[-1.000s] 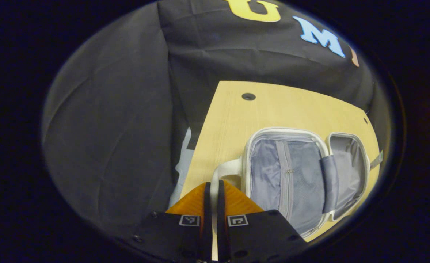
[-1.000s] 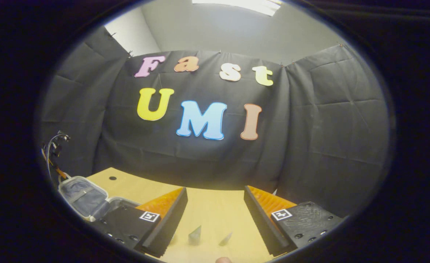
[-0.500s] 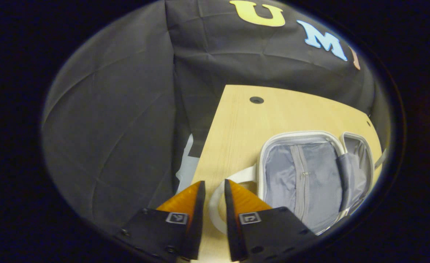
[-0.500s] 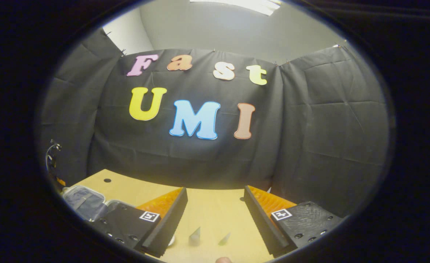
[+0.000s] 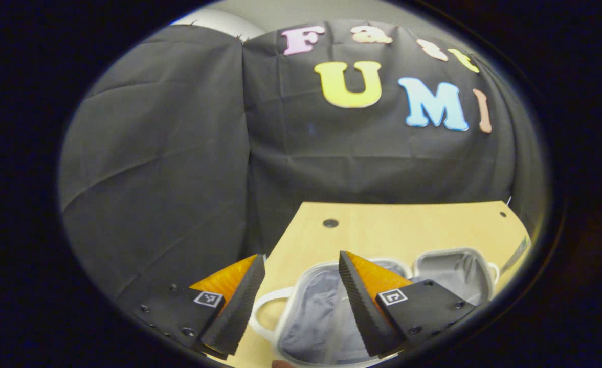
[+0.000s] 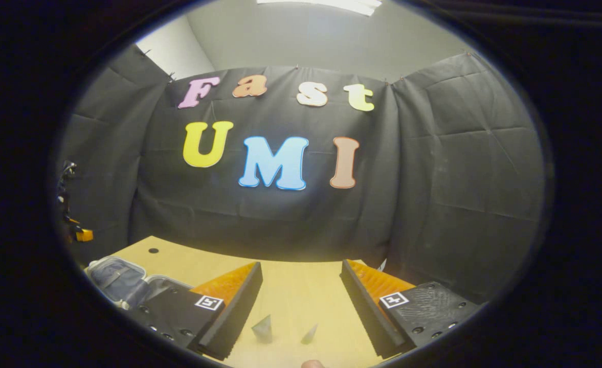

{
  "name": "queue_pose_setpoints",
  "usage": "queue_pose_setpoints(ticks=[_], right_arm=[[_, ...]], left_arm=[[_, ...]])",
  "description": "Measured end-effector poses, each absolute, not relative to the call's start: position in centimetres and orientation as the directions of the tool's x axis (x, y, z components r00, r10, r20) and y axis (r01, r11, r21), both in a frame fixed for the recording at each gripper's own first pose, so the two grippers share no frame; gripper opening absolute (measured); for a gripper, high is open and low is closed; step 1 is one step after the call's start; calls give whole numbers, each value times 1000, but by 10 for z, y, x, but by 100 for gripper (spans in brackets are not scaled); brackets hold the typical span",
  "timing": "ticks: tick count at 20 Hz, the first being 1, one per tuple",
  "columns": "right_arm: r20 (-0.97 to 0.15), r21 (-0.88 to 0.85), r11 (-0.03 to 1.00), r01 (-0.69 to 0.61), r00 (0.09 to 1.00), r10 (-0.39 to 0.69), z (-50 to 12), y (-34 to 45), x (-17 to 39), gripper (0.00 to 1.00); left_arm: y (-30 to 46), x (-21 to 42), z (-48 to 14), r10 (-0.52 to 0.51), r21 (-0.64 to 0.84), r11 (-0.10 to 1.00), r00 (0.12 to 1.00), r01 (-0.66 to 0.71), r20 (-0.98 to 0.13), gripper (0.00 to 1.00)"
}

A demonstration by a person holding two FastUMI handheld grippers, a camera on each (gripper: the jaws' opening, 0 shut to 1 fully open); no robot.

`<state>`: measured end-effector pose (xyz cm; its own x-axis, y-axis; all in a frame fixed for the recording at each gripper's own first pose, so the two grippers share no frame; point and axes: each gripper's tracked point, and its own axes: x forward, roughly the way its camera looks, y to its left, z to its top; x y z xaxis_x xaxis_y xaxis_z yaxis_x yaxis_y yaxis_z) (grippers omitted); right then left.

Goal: First open the suitcase, pack the skin care products into it, and then close the suitcase.

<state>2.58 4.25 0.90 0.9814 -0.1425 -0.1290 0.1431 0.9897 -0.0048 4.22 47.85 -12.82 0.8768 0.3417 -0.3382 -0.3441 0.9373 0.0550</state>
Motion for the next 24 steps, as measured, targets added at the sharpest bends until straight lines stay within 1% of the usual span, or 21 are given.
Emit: queue_pose_setpoints(ticks=[1,4,7,9,13,16,19,22,24], right_arm=[[-125,-6,992,130,984,-130,8,37,24,94],[-115,-33,995,95,989,-98,4,13,19,94],[-122,-83,995,62,990,-72,-8,-13,11,94],[-139,-91,995,39,989,-51,-19,-27,7,94],[-150,-82,997,5,989,-17,-33,-51,1,94],[-181,-67,998,-4,983,-8,-50,-65,-1,94],[-206,-60,998,5,978,-17,-60,-78,-6,94],[-227,-83,997,5,974,-24,-69,-88,-11,94],[-237,-87,996,3,971,-23,-75,-93,-13,94]], left_arm=[[451,47,-120,329,52,943,893,-329,-308,94],[350,71,-115,218,29,976,946,-217,-240,94],[248,91,-123,101,-34,993,973,-110,-206,94],[190,110,-120,47,-82,995,984,-61,-170,94],[80,131,-121,-38,-118,993,992,24,-117,94],[7,146,-127,-119,-139,985,989,106,-88,94],[-49,159,-151,-188,-103,978,978,179,-89,94],[-84,167,-189,-234,-98,970,964,223,-125,94],[-97,171,-219,-243,-105,968,955,227,-168,94]])
